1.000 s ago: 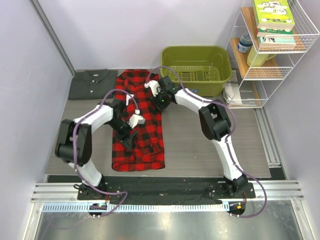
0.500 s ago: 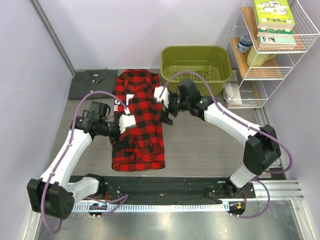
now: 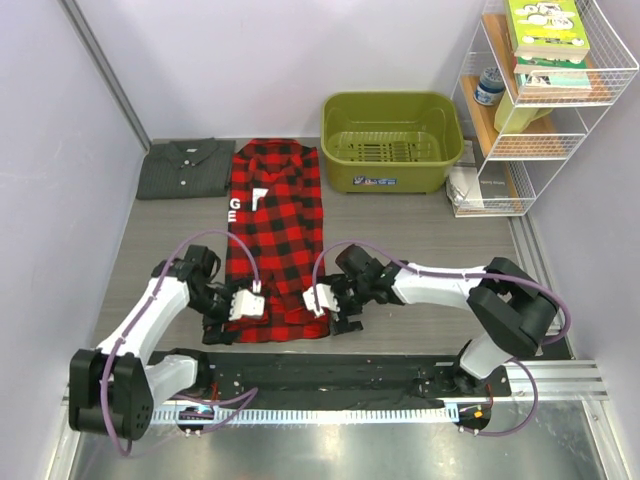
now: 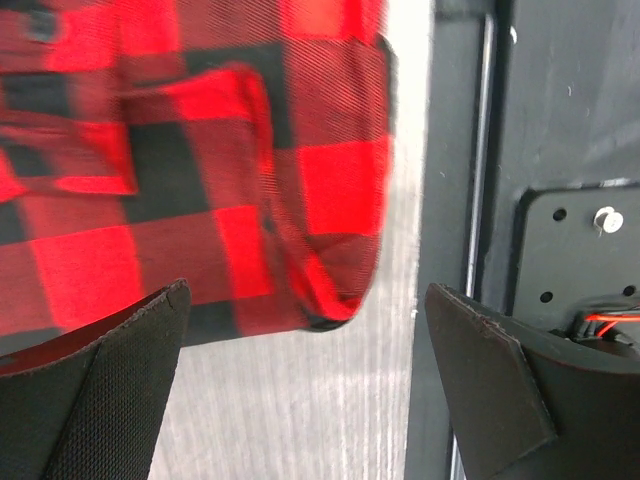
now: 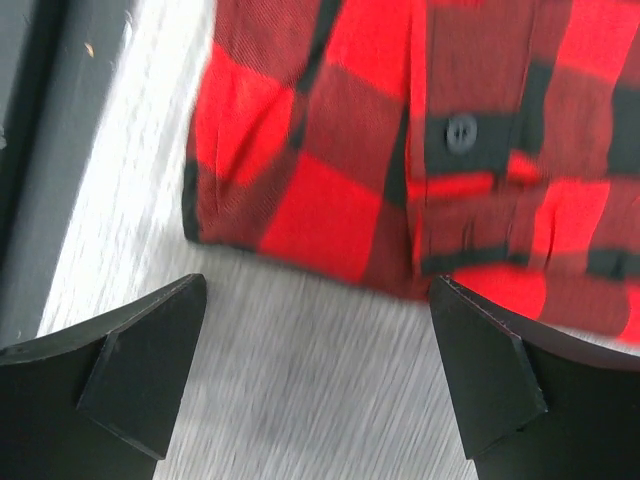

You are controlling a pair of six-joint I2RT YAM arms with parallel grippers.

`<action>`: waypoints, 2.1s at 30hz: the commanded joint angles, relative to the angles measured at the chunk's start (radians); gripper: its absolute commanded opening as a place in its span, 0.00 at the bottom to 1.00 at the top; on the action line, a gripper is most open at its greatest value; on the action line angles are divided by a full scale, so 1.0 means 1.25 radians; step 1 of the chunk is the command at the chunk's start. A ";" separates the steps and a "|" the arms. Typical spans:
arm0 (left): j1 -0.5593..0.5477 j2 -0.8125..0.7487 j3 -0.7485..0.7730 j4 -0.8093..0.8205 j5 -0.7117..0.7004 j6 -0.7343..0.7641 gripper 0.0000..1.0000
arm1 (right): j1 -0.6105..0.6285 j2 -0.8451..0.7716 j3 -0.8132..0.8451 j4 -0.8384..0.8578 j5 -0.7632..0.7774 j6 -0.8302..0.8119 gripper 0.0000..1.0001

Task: Fold and stack the long sleeve shirts
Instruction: Fold the shirt

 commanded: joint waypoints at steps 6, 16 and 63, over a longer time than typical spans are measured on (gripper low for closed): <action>0.003 -0.119 -0.112 0.072 -0.010 0.107 1.00 | 0.081 -0.014 -0.054 0.149 0.052 -0.031 1.00; -0.016 0.019 -0.060 0.087 -0.048 0.050 0.70 | 0.108 0.060 -0.043 0.218 0.118 -0.001 0.68; -0.007 0.101 0.352 -0.387 0.135 0.058 0.00 | 0.013 -0.146 0.141 -0.071 0.047 0.172 0.01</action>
